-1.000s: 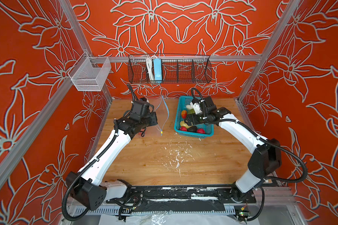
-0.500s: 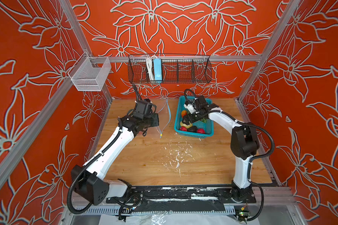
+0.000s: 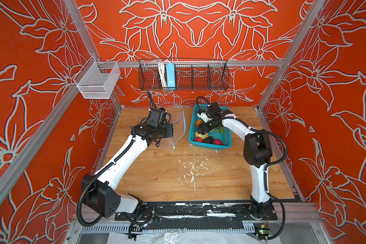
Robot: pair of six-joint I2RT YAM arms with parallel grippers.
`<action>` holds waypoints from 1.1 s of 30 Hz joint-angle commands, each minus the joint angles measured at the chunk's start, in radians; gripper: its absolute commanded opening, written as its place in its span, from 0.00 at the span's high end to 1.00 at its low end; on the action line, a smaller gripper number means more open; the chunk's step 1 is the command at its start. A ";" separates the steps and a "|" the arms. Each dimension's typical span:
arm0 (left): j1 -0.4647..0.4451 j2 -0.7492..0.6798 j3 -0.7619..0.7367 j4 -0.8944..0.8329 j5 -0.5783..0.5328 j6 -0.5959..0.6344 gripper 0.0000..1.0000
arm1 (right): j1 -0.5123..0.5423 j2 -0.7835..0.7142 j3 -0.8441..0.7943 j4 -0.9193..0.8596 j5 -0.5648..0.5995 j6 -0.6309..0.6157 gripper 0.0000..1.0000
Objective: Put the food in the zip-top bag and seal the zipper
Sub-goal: 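Move the right gripper over the basket above the yellow potato, then lower the right gripper into the basket and grasp the yellow potato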
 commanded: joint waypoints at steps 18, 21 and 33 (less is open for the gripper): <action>0.002 -0.020 -0.021 0.028 -0.014 0.040 1.00 | 0.008 -0.016 0.022 -0.061 -0.059 0.005 0.20; 0.002 -0.019 -0.022 0.025 -0.015 0.043 1.00 | 0.027 -0.070 -0.024 -0.014 -0.069 0.016 0.19; 0.002 -0.052 -0.079 0.056 -0.005 0.037 1.00 | 0.031 -0.044 -0.043 -0.015 -0.064 -0.051 0.20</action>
